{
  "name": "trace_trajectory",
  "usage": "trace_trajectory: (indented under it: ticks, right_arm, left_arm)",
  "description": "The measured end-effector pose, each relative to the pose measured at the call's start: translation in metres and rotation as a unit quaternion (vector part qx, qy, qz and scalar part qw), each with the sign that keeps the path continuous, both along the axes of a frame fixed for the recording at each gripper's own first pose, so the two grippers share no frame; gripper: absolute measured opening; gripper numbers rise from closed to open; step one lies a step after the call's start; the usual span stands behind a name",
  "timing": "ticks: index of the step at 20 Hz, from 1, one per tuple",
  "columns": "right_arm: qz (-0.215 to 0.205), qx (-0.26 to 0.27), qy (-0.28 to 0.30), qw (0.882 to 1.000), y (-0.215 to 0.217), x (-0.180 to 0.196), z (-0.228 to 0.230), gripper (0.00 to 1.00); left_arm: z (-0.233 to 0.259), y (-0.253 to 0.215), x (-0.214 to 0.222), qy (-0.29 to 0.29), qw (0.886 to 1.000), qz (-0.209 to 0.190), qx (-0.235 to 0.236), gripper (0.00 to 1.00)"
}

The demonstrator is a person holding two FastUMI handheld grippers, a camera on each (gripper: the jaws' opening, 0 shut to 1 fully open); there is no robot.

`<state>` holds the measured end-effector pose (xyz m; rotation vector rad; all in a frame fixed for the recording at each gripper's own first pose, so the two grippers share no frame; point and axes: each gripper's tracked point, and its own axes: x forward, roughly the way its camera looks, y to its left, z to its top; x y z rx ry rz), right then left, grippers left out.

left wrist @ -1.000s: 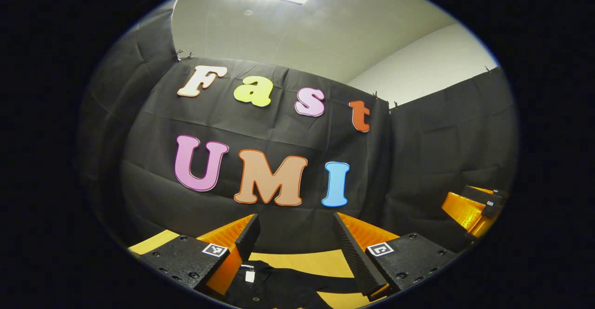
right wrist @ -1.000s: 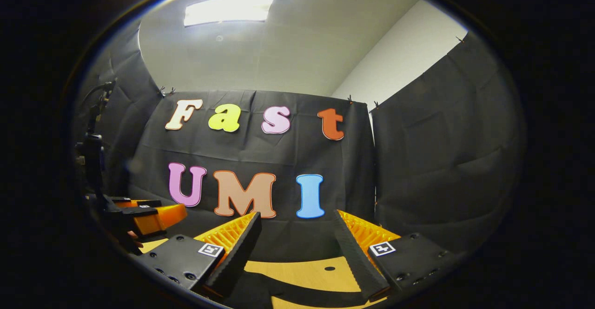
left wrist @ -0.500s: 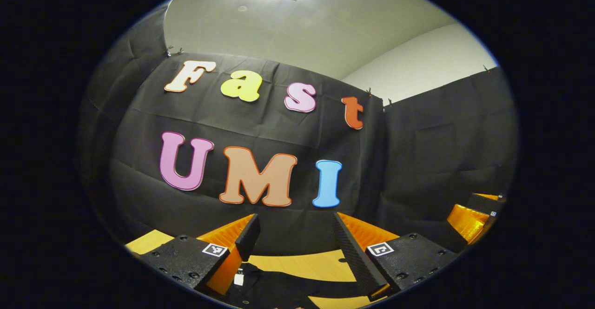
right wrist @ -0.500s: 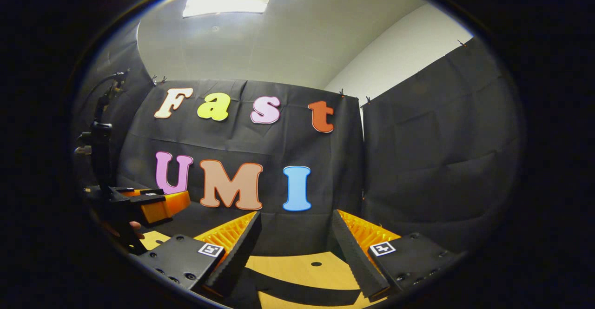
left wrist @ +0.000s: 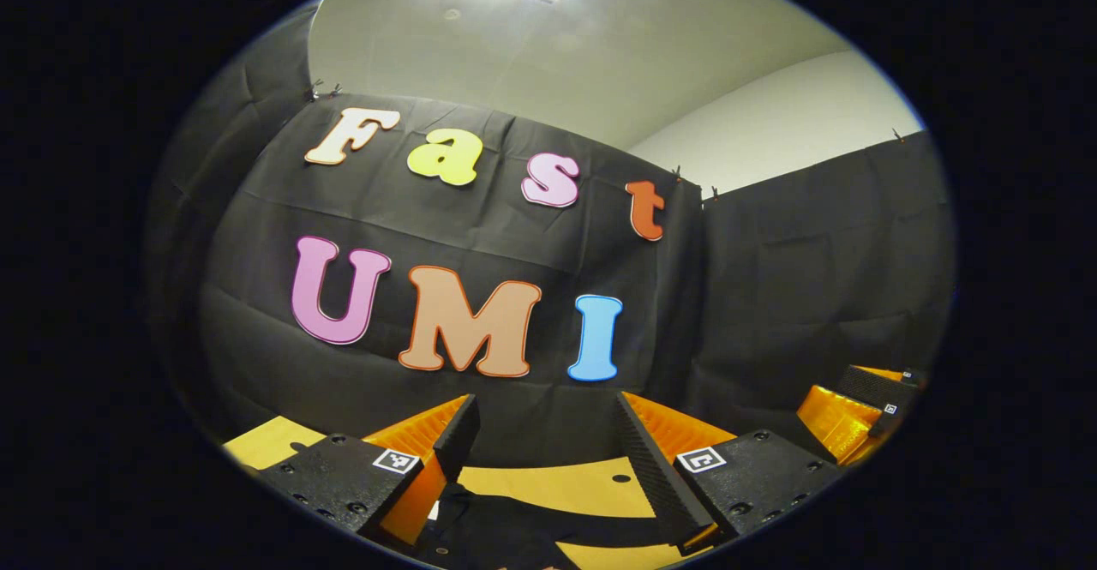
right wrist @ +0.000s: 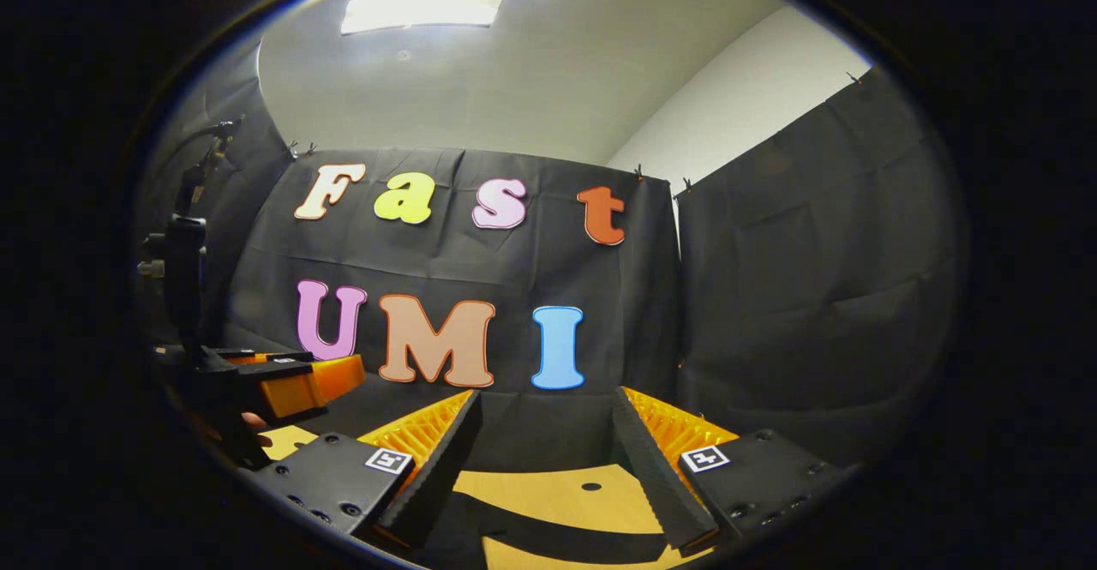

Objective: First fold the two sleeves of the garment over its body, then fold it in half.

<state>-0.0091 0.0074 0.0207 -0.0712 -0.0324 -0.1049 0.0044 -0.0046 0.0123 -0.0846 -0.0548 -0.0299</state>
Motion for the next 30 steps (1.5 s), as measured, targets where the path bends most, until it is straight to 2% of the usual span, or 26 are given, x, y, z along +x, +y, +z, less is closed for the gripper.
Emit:
trace_trajectory:
  ticks: [10,16,23,27,30]
  right_arm:
    - [0.051,0.007,0.004,0.999,0.028,0.001,-0.007,0.98]
    - [0.054,0.006,0.009,0.999,0.026,0.004,-0.012,0.97]
    - [0.048,0.013,0.008,0.999,0.024,0.003,-0.016,0.97]
    - [0.049,0.017,0.023,0.998,0.015,0.004,-0.037,0.98]
    - [0.038,0.017,0.047,0.998,-0.012,0.013,-0.068,0.98]
  left_arm:
    - [0.016,0.060,-0.034,-0.018,0.996,0.074,0.038,0.92]
    - [0.006,0.078,-0.036,0.003,0.995,0.099,0.022,0.92]
    - [0.005,0.072,-0.038,-0.001,0.995,0.090,0.035,0.92]
    - [-0.001,0.072,-0.042,0.006,0.995,0.093,0.039,0.92]
    - [0.001,0.072,-0.048,0.004,0.994,0.103,0.042,0.92]
